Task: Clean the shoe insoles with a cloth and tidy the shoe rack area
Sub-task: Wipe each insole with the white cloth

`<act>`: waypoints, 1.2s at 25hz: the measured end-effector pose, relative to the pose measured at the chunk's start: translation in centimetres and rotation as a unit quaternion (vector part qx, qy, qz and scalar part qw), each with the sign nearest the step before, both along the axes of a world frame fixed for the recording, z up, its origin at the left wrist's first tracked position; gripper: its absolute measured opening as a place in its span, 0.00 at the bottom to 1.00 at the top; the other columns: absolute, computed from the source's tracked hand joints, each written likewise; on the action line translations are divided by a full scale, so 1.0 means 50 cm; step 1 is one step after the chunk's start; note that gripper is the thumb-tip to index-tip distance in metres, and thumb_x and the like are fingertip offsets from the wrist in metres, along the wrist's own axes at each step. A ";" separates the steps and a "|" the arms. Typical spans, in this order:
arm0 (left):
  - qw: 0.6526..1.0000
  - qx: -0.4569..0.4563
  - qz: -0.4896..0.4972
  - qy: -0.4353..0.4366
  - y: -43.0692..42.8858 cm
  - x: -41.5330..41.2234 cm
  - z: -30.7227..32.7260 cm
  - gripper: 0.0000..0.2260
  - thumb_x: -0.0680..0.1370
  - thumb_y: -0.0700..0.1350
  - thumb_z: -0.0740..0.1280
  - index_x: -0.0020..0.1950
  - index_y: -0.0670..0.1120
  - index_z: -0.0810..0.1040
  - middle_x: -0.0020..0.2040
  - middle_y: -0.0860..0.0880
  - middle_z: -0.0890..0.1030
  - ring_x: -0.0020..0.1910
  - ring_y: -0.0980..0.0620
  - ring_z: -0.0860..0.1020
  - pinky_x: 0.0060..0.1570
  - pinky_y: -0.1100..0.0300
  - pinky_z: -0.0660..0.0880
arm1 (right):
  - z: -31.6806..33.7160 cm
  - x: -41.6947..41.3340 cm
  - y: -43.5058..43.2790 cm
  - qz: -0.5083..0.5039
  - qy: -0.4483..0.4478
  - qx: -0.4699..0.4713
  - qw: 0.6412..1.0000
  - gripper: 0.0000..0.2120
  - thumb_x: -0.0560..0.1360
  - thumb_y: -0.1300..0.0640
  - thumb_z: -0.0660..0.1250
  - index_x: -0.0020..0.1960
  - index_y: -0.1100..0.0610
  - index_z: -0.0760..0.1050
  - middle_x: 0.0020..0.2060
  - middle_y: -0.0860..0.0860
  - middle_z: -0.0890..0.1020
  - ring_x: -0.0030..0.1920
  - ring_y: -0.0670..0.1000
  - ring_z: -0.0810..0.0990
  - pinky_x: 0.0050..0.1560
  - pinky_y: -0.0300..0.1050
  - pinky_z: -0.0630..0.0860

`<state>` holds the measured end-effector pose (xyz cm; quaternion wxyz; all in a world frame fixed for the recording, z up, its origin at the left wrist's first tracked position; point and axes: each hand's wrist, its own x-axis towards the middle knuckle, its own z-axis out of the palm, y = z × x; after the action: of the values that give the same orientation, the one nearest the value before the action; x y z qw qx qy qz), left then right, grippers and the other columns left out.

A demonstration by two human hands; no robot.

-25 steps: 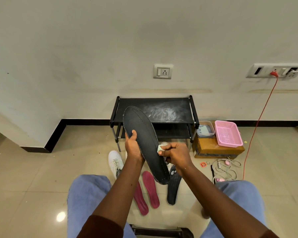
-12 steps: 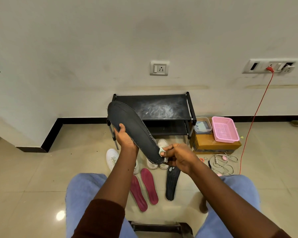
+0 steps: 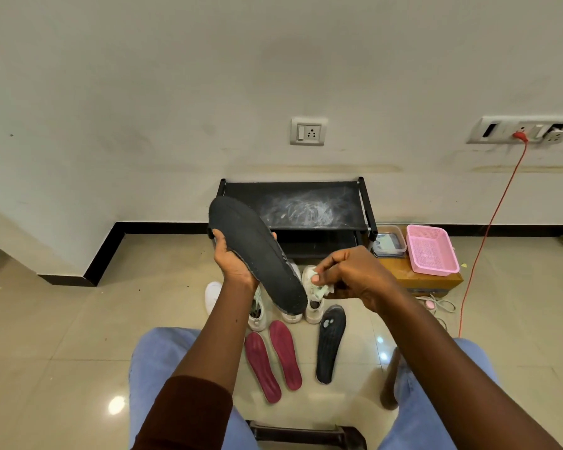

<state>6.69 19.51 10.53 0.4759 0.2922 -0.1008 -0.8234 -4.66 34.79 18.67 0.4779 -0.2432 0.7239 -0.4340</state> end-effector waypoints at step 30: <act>0.966 -0.001 -0.252 -0.051 0.123 -0.054 0.029 0.36 0.78 0.68 0.47 0.36 0.46 0.86 0.36 0.50 0.83 0.37 0.55 0.81 0.44 0.63 0.70 | 0.023 0.066 -0.134 0.146 0.445 -0.146 0.872 0.13 0.76 0.65 0.62 0.57 0.58 0.79 0.56 0.54 0.79 0.57 0.51 0.77 0.58 0.37 0.68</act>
<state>4.01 25.68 11.96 0.2472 0.2981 -0.1965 -0.9008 -1.37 28.06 19.84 0.1223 -0.5804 0.7444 -0.3065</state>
